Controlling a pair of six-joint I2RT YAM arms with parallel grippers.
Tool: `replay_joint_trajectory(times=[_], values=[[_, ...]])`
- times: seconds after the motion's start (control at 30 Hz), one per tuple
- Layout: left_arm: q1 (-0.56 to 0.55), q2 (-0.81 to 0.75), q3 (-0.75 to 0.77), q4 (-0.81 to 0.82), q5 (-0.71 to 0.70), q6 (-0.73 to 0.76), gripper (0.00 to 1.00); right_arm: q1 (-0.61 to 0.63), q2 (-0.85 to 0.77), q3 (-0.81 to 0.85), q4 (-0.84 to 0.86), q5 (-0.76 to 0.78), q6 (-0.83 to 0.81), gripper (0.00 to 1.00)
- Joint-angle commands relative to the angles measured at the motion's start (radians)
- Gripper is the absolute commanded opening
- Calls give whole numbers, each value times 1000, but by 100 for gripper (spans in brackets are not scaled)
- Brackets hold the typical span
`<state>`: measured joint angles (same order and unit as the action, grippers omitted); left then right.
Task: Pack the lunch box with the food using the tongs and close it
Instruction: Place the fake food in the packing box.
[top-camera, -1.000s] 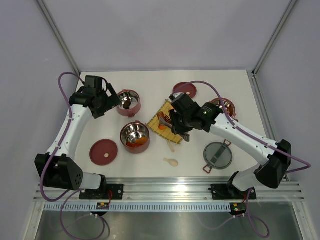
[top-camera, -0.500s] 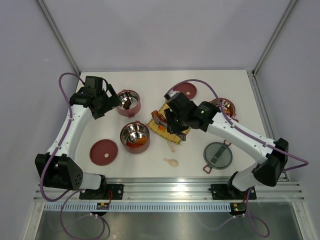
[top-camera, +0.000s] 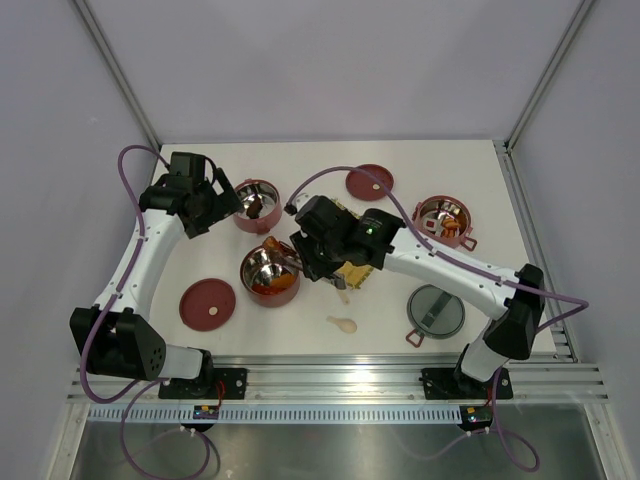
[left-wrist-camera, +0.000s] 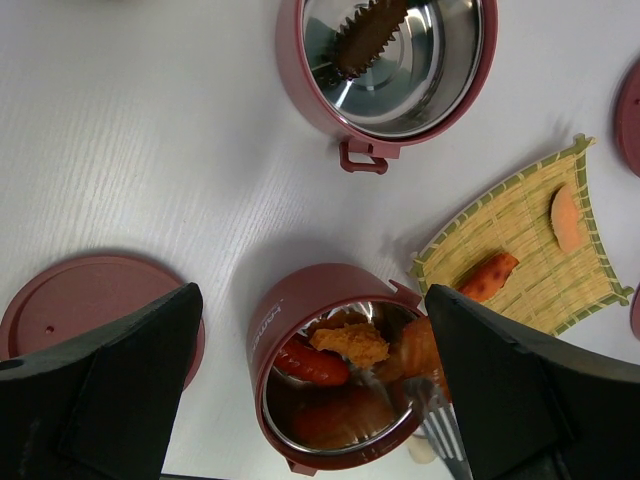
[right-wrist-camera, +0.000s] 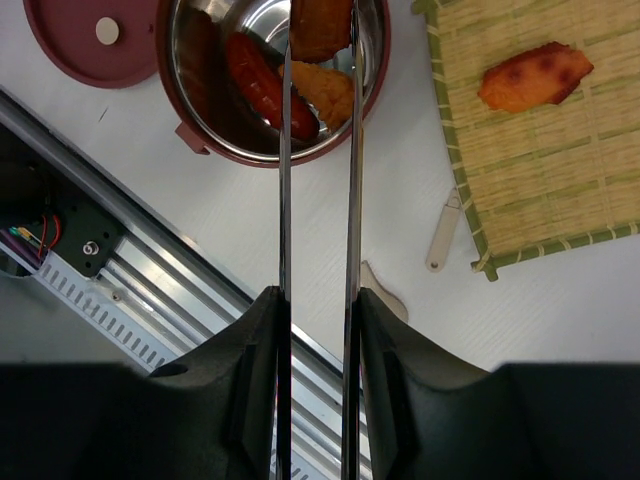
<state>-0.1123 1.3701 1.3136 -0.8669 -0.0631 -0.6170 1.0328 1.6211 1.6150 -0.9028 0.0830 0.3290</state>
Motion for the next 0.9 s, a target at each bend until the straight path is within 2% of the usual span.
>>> replay_joint_trajectory(times=[0.0, 0.27, 0.87], values=[[3, -6, 19, 19, 2, 20, 99, 33, 39, 78, 22, -6, -57, 33], [5, 0, 26, 19, -3, 22, 99, 64, 91, 112, 12, -8, -76, 33], [5, 20, 27, 25, 0, 17, 99, 69, 95, 121, -4, -19, -110, 33]])
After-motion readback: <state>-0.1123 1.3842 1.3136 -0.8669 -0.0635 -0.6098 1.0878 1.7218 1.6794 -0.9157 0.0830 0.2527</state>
